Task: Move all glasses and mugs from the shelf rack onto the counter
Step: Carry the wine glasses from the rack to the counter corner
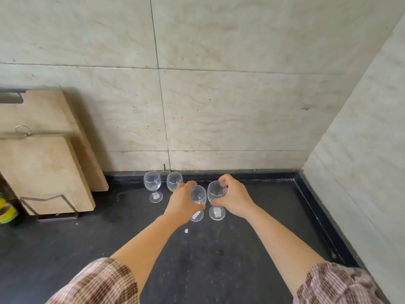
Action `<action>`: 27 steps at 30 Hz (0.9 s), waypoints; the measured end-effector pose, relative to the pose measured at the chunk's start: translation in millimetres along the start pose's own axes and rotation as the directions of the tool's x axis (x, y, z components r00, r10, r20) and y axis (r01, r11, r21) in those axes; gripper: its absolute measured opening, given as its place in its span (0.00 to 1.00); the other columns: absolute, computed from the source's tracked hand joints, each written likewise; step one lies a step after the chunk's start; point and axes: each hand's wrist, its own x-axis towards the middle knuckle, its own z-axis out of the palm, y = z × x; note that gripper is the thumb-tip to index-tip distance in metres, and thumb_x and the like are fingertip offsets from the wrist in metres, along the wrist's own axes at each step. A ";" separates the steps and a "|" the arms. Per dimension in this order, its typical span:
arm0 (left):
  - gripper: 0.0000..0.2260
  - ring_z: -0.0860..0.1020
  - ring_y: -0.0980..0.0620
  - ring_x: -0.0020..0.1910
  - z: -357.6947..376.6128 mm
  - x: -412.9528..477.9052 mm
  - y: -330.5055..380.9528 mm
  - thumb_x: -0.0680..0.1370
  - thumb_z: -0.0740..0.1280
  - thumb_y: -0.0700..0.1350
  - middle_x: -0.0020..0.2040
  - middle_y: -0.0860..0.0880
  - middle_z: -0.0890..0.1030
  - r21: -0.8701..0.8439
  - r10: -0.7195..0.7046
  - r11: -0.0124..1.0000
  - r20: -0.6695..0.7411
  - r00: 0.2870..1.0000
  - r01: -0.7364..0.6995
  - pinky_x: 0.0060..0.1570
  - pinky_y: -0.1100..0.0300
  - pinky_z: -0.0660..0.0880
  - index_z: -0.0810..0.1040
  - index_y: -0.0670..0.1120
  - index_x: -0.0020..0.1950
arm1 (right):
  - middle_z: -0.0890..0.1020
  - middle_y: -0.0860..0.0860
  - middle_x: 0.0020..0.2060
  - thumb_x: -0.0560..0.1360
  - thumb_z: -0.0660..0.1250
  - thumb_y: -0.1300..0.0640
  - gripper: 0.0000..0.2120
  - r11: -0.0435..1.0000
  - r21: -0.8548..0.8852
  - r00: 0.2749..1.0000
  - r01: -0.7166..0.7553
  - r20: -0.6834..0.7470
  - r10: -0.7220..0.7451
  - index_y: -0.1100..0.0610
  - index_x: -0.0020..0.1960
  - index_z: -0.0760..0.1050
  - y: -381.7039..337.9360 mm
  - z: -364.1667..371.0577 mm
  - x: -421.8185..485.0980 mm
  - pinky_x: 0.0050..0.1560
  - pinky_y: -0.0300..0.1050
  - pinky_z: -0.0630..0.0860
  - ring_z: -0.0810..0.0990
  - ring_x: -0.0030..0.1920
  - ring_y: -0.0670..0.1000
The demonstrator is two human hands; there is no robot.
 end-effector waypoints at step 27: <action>0.30 0.70 0.47 0.65 39.3 116.4 -33.8 0.73 0.70 0.56 0.65 0.48 0.73 0.495 0.034 0.869 -0.067 0.997 0.004 0.62 0.55 0.63 0.65 0.46 0.70 | 0.79 0.49 0.57 0.66 0.78 0.57 0.30 0.998 -0.049 0.998 -0.033 0.045 0.035 0.51 0.63 0.69 57.8 38.2 118.5 0.48 0.40 0.71 0.74 0.50 0.47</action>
